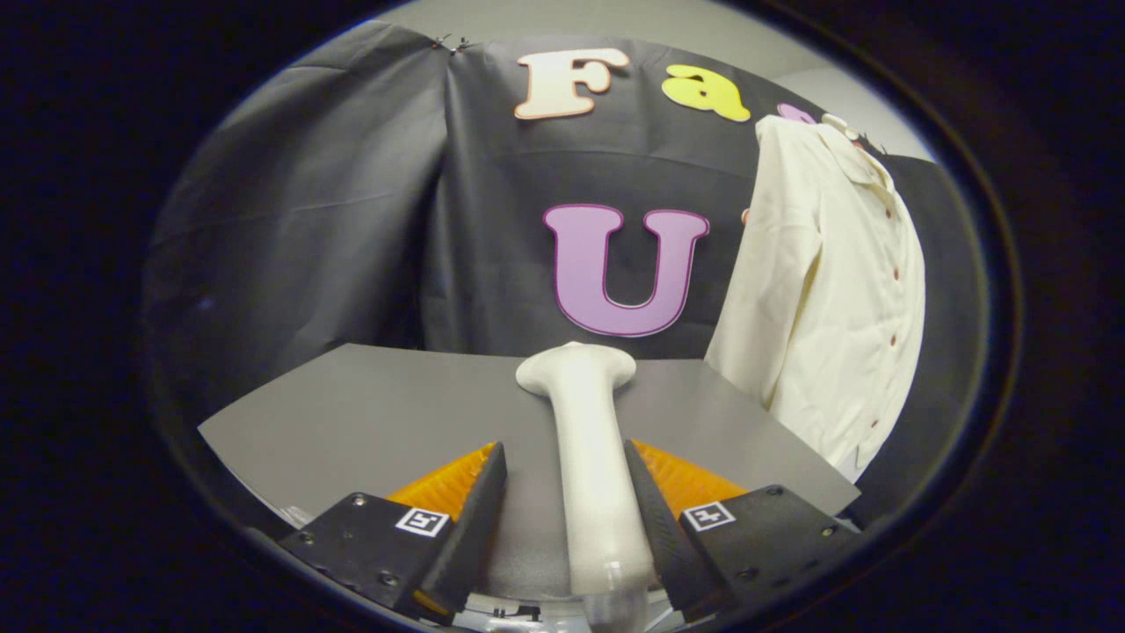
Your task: Iron the clothes twice with a garment steamer, once on the left side and once on the right side.
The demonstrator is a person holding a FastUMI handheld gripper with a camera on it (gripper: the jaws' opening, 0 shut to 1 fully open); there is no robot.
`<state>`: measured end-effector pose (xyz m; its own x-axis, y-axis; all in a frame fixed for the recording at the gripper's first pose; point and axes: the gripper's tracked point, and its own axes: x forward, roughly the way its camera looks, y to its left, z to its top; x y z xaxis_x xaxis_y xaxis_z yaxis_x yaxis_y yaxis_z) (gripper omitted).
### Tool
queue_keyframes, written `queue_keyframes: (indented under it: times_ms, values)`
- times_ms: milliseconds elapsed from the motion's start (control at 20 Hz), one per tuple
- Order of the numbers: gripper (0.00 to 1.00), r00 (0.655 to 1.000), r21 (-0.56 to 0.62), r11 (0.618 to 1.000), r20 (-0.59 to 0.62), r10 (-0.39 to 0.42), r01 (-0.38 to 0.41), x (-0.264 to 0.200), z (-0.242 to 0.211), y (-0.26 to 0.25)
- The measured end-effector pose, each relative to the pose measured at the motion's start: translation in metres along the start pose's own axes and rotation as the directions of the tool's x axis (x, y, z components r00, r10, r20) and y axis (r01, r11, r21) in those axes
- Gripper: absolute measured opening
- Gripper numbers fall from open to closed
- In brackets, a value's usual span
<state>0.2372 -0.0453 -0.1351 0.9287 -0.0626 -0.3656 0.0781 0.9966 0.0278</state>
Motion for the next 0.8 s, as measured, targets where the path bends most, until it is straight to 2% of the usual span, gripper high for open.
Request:
queue_keyframes:
  times_ms: [150,250,350,500,650,800]
  values:
    - [0.76,1.000,0.025,1.000,-0.007,-0.001,0.001,0.004,-0.002,-0.004]
    - [0.63,1.000,0.057,0.998,-0.014,-0.005,0.006,0.006,-0.003,-0.012]
    - [0.50,0.999,0.082,0.996,-0.018,0.028,-0.026,0.007,-0.003,-0.010]
    - [0.42,0.998,0.114,0.991,-0.004,0.067,-0.066,0.004,-0.002,-0.009]
    - [0.41,0.989,0.145,0.978,0.037,0.143,-0.147,0.000,0.005,-0.002]
    - [0.40,0.987,0.104,0.983,0.070,0.142,-0.149,-0.009,0.009,-0.014]
